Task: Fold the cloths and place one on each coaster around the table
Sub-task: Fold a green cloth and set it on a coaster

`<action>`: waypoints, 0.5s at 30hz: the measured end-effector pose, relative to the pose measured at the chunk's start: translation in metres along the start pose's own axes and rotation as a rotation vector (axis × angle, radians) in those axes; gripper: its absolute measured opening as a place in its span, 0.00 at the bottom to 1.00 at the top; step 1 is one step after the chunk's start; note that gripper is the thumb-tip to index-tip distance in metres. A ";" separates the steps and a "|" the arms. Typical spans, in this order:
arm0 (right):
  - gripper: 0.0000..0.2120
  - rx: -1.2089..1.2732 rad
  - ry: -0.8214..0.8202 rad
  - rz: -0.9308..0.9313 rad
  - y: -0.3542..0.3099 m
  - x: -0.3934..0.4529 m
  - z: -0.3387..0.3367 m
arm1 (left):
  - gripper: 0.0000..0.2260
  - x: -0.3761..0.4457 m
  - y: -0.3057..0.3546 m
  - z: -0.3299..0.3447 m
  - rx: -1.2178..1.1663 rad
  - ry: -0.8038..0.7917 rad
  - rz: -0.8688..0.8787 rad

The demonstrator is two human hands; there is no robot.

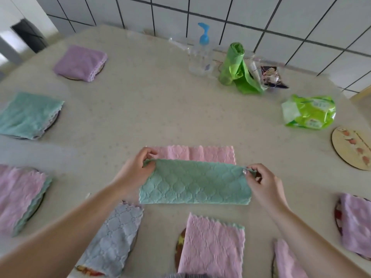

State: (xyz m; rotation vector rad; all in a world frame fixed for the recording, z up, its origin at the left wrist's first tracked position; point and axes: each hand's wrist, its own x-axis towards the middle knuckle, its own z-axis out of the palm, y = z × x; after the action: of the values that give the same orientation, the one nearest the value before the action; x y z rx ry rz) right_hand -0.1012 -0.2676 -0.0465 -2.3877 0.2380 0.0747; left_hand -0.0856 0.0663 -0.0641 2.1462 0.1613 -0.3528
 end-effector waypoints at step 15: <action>0.04 -0.008 -0.092 0.050 -0.012 0.067 0.038 | 0.14 0.031 0.001 -0.004 0.166 0.141 -0.093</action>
State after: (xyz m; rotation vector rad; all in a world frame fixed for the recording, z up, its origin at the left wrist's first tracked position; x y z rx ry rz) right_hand -0.0331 -0.2432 -0.0750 -2.3798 0.2537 0.2088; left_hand -0.0553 0.0680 -0.0708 2.3335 0.3228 -0.2767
